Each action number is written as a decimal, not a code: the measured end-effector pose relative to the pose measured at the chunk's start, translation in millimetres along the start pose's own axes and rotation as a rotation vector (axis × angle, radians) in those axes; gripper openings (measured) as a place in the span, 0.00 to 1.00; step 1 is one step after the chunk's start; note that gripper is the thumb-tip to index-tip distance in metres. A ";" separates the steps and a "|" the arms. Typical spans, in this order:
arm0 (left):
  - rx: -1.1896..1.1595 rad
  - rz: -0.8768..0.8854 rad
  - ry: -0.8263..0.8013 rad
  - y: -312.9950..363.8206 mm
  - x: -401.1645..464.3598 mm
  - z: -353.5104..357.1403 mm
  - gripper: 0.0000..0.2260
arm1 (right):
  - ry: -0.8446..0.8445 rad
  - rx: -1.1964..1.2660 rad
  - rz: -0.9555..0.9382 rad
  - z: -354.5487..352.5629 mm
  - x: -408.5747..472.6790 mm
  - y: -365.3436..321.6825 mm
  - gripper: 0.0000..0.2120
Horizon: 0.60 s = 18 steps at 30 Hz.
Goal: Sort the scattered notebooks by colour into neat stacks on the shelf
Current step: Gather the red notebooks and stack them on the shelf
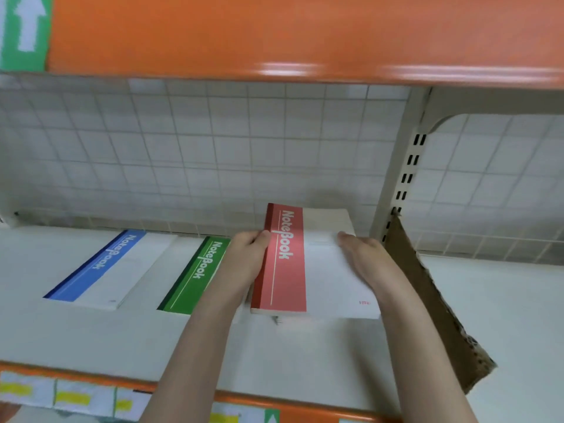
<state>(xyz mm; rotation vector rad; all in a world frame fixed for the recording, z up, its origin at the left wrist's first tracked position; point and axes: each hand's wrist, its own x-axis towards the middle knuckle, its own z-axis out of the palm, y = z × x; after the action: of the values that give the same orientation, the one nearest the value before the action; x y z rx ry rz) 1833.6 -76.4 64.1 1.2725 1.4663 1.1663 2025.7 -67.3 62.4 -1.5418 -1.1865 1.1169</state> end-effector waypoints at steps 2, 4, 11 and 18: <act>0.058 0.015 -0.015 1.9 9.5 9.5 0.15 | 0.019 -0.008 0.021 -4.2 10.3 2.6 0.14; 0.126 0.046 -0.023 3.3 17.5 16.7 0.15 | 0.055 -0.026 0.014 -6.3 17.8 4.4 0.13; 0.337 0.179 0.051 -0.9 37.9 36.5 0.16 | 0.242 -0.122 -0.060 -7.8 32.2 15.8 0.14; 0.521 0.239 0.089 -5.2 47.6 47.3 0.18 | 0.192 -0.277 -0.117 -7.2 38.7 17.6 0.10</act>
<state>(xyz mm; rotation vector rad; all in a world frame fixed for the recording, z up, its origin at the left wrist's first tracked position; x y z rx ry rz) 1872.8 -24.0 48.2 1.8082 1.7939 1.0322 2041.8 -33.1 41.5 -1.7198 -1.3205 0.7320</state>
